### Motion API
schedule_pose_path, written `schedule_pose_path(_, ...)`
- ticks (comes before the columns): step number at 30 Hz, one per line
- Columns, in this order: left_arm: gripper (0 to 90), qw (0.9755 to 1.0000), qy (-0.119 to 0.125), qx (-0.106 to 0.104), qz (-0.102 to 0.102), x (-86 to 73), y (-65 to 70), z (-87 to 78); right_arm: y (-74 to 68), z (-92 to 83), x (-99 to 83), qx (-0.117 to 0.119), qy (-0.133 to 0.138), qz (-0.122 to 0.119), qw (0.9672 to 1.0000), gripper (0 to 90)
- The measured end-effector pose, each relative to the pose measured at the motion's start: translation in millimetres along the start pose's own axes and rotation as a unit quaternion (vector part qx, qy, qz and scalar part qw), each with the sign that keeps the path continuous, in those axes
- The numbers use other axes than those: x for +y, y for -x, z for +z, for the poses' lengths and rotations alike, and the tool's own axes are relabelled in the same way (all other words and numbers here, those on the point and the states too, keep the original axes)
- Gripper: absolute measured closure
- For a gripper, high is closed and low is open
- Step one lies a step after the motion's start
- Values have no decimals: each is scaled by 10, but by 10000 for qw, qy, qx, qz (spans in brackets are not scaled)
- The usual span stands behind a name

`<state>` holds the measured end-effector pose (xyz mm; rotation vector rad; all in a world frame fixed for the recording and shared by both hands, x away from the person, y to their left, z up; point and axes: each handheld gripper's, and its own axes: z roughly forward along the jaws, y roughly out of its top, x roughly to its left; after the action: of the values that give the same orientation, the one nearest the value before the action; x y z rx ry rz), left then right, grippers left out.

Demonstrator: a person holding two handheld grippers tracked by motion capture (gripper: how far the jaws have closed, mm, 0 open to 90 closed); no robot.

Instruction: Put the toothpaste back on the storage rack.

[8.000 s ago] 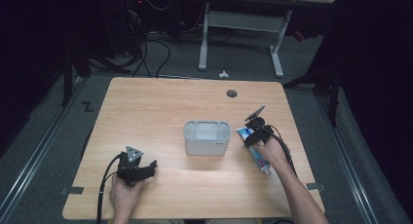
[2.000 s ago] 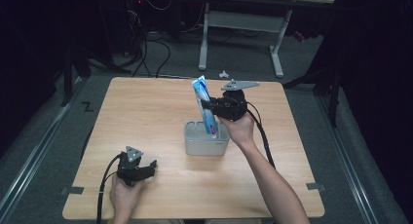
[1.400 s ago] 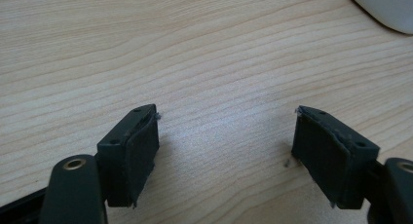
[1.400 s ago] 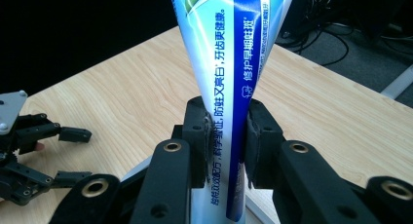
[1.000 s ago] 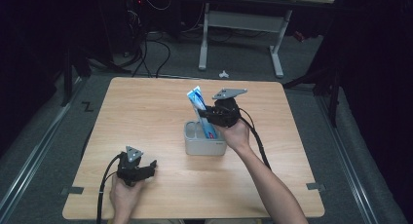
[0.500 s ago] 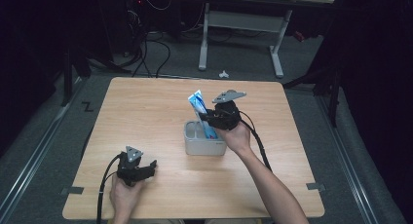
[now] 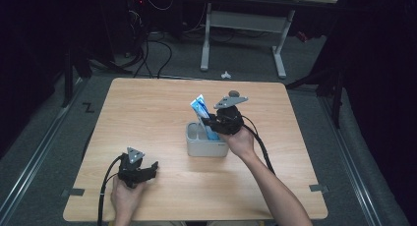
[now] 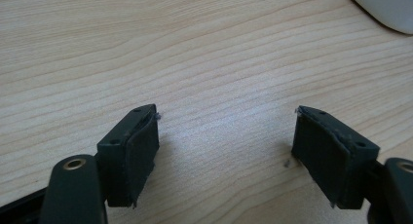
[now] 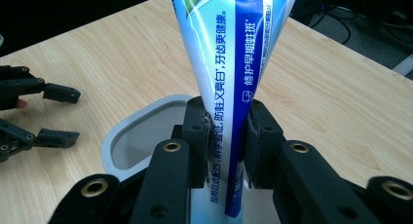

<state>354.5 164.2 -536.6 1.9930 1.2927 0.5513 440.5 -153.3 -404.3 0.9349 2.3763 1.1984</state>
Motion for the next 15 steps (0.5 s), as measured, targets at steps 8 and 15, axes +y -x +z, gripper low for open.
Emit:
schedule_pose_path(8,255,10000,0,0,0,0,0,0,-10,-20,-9,12,22,-49,10000,742)
schedule_pose_path(15,255,10000,1,-2,-2,0,1,0,-24,42,-62,-22,-115,-146,9998,743)
